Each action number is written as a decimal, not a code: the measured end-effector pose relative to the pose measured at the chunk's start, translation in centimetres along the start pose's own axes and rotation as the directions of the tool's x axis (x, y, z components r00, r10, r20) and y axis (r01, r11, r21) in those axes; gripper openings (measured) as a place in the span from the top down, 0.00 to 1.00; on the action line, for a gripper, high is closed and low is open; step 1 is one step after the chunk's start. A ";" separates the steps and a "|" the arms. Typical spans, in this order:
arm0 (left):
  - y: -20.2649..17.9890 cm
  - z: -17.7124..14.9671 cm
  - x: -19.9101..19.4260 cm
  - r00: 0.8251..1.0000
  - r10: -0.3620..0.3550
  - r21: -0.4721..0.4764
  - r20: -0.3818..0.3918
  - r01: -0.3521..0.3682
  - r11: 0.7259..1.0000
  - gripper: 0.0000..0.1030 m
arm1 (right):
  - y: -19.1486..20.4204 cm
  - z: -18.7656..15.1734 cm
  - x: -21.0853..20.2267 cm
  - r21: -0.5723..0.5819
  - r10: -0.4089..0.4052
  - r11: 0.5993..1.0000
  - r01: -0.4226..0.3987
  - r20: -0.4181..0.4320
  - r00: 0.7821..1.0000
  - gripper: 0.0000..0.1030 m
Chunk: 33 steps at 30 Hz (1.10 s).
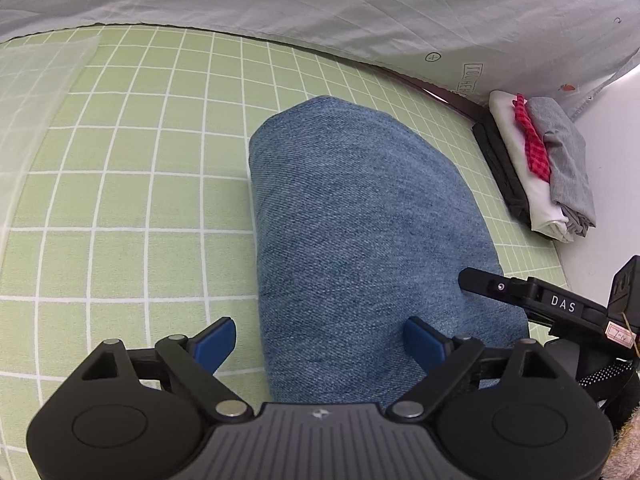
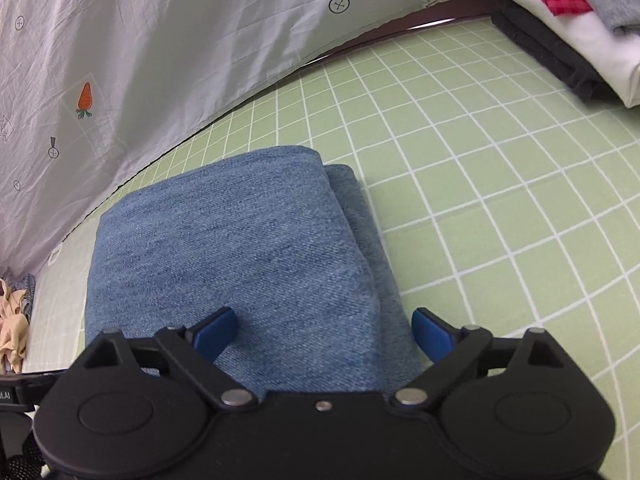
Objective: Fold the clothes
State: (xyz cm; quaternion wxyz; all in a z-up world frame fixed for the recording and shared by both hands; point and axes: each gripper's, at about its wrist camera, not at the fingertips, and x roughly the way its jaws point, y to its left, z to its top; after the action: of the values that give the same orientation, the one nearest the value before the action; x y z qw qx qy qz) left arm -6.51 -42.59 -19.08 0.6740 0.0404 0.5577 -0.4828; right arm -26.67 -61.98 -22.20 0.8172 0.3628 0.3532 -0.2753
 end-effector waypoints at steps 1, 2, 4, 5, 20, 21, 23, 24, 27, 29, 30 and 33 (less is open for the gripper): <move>0.2 0.1 0.4 1.000 -0.019 -0.013 -0.009 0.019 1.000 0.11 | -0.2 -0.1 0.2 0.014 0.010 1.000 -0.010 -0.005 1.000 0.07; 0.3 0.2 0.8 0.999 -0.038 -0.027 -0.021 0.038 0.999 0.11 | -0.3 -0.2 0.3 0.030 0.026 0.999 -0.026 -0.008 1.000 0.07; 0.7 0.2 1.6 0.995 -0.089 -0.059 -0.048 0.086 0.995 0.11 | -0.7 -0.4 0.5 0.060 0.059 0.997 -0.058 -0.011 0.998 0.06; 0.8 0.1 2.0 0.992 -0.116 -0.079 -0.051 0.112 0.991 0.09 | -0.8 -0.5 0.4 0.072 0.079 0.994 -0.079 -0.007 0.997 0.06; 0.9 -2.1 -2.3 0.978 -0.202 -0.101 -0.058 0.196 0.975 0.52 | 1.1 -4.5 -5.8 0.195 0.152 0.965 -0.174 0.124 0.981 0.75; 0.8 -2.5 -2.6 0.976 -0.207 -0.100 -0.062 0.200 0.975 0.52 | 1.1 -4.9 -6.4 0.200 0.141 0.966 -0.164 0.124 0.982 0.75; 0.4 -3.3 -3.0 0.973 -0.217 -0.086 -0.076 0.210 0.974 0.52 | 1.3 -5.8 -7.6 0.221 0.118 0.964 -0.145 0.128 0.985 0.75; 0.0 -3.6 -3.1 0.972 -0.220 -0.074 -0.086 0.214 0.974 0.52 | 1.3 -6.4 -8.3 0.232 0.100 0.964 -0.129 0.131 0.986 0.75; -1.4 -4.2 -3.0 0.965 -0.232 -0.025 -0.125 0.231 0.973 0.52 | 1.2 -7.8 -10.3 0.256 0.042 0.964 -0.078 0.142 0.989 0.75; -2.5 -4.4 -2.8 0.957 -0.249 0.002 -0.151 0.252 0.968 0.52 | 0.6 -8.6 -11.8 0.280 0.004 0.959 -0.048 0.154 0.988 0.75; -3.1 -4.5 -2.6 0.952 -0.259 0.016 -0.165 0.265 0.964 0.52 | 0.2 -9.0 -12.6 0.299 -0.011 0.953 -0.038 0.162 0.987 0.75; -5.2 -5.0 -2.1 0.939 -0.280 0.052 -0.202 0.295 0.954 0.52 | -1.3 -10.1 -15.0 0.347 -0.050 0.938 -0.019 0.188 0.981 0.75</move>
State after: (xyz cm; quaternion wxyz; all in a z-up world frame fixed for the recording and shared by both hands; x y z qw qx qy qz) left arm -13.51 -41.14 -16.72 0.5368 0.0323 0.6001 -0.5922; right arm -40.33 -51.88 -16.00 0.7688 0.4698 0.2205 -0.3737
